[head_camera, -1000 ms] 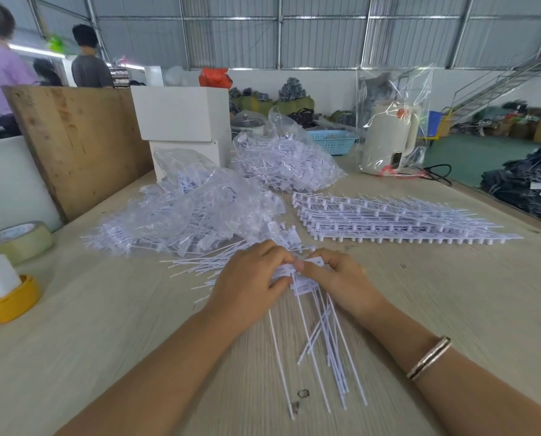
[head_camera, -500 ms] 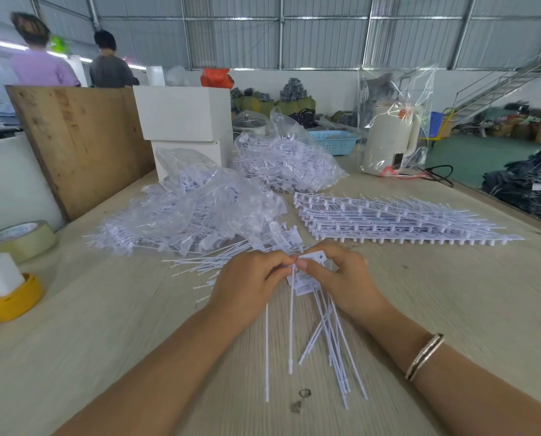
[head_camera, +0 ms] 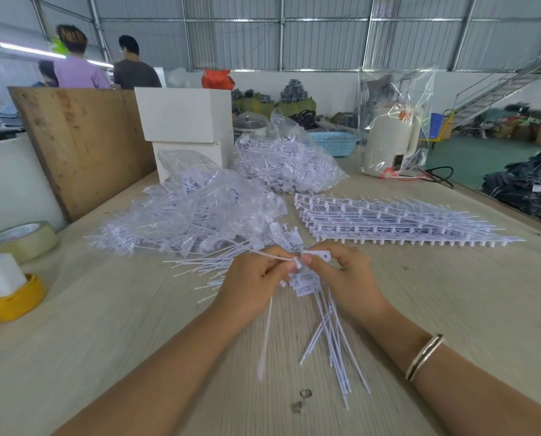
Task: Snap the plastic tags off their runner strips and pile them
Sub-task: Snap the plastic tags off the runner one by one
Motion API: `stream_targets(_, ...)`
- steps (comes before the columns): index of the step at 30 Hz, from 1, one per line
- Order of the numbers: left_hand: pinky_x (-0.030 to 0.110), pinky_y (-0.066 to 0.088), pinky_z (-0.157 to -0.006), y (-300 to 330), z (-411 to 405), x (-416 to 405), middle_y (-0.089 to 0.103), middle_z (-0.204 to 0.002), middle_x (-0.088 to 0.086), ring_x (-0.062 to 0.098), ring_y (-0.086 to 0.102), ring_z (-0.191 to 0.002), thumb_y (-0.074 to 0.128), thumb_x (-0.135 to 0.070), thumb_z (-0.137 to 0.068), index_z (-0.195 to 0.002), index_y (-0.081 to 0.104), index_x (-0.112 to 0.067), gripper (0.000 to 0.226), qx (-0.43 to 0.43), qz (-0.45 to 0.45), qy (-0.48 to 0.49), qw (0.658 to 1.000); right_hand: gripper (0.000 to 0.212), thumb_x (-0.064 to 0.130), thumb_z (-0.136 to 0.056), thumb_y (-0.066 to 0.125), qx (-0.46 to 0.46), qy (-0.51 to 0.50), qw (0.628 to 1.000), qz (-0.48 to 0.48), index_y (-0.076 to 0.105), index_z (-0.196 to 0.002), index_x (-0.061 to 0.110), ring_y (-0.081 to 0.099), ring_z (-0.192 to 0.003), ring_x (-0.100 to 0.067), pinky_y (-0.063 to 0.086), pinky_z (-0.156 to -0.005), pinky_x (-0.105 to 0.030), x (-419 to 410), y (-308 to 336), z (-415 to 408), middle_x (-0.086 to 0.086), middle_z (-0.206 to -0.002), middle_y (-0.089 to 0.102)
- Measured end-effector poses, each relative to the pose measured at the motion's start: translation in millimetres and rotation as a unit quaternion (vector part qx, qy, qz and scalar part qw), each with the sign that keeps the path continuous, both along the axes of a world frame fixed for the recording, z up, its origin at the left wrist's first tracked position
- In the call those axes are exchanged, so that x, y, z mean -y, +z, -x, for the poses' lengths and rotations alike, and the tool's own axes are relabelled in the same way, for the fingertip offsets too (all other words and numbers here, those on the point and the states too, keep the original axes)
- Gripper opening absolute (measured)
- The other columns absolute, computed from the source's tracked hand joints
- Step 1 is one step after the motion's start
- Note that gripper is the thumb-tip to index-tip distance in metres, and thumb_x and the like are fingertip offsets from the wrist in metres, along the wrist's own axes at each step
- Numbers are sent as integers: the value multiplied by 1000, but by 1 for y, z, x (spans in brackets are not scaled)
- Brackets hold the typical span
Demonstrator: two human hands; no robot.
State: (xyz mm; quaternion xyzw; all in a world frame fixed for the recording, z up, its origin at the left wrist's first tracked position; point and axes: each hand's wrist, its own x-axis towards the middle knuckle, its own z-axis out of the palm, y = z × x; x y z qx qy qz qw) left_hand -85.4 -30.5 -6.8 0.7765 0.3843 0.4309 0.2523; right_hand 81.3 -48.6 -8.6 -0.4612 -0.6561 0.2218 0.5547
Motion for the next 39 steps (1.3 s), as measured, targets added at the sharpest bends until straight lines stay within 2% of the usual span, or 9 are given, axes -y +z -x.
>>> stream_targets(4, 24, 55, -70, 1, 0, -1, 71, -81, -10, 8, 68, -74, 60, -10, -90, -86, 67, -26, 18, 68, 37, -19, 997, 11, 30, -77, 69, -185, 38, 978, 83, 69, -71, 22, 61, -79, -33, 48, -81, -57, 1, 5, -7, -19, -83, 62)
stream_targets(7, 20, 52, -75, -1, 2, -2, 70, -83, -14, 4, 65, -78, 68, -18, -85, -88, 67, -35, 17, 59, 26, 19, 998, 12, 32, -83, 68, 17, -51, 995, 84, 65, -73, 26, 60, -91, -26, 41, -93, -58, -6, 0, -10, -5, -88, 63)
stream_targets(9, 9, 45, -70, 0, 2, -1, 66, -82, -23, -3, 60, -77, 71, -21, -82, -87, 64, -41, 21, 52, 19, 38, 998, 10, 37, -82, 68, 140, -110, 980, 85, 63, -78, 30, 54, -103, -15, 32, -98, -43, -11, -5, -10, 8, -96, 57)
stream_targets(15, 6, 40, -63, 0, 1, 0, 64, -82, -19, -5, 56, -74, 73, -21, -80, -90, 67, -32, 16, 13, -15, 64, 998, 22, 42, -87, 59, 279, -129, 940, 147, 57, -110, 41, 42, -116, -10, 15, -89, -30, -12, -10, -8, 17, -108, 45)
stream_targets(20, 16, 41, -69, -1, 2, 2, 65, -87, -6, 6, 58, -78, 74, -15, -78, -95, 68, -18, 18, -56, -75, 46, 995, 18, 45, -91, 50, 196, -131, 971, 37, 66, -94, 36, 45, -109, -4, 14, -84, -26, -3, -4, -3, 20, -101, 55)
stream_targets(27, 9, 37, -63, -4, -4, 4, 57, -84, -9, -2, 51, -72, 75, -16, -78, -93, 62, -13, 20, -79, -111, 13, 991, 24, 41, -87, 60, 200, -40, 976, 73, 67, -78, 19, 47, -102, -8, 18, -94, -33, -1, -3, 3, 5, -91, 63)
stream_targets(31, 24, 43, -70, -4, -2, 5, 57, -88, -9, 3, 51, -82, 72, -20, -80, -96, 61, -15, 20, -108, -117, -2, 987, 20, 32, -87, 62, 159, 16, 983, 95, 62, -67, 31, 50, -99, -13, 26, -100, -43, 1, 0, 1, 6, -84, 60)
stream_targets(35, 34, 47, -78, -2, -1, 7, 60, -99, -6, 8, 55, -93, 58, -31, -86, -107, 58, -18, 25, -141, -127, -3, 982, 17, 21, -85, 66, 72, -5, 995, 68, 64, -68, 21, 53, -99, -16, 29, -99, -40, 0, 1, -1, 0, -85, 63)
stream_targets(39, 38, 46, -85, 1, 5, 8, 58, -115, -4, 10, 52, -104, 53, -13, -86, -117, 53, -19, 32, -177, -114, 0, 978, 19, 21, -88, 61, -12, -27, 996, 85, 64, -70, 17, 57, -86, -18, 39, -94, -49, -4, -3, -6, 3, -77, 61)
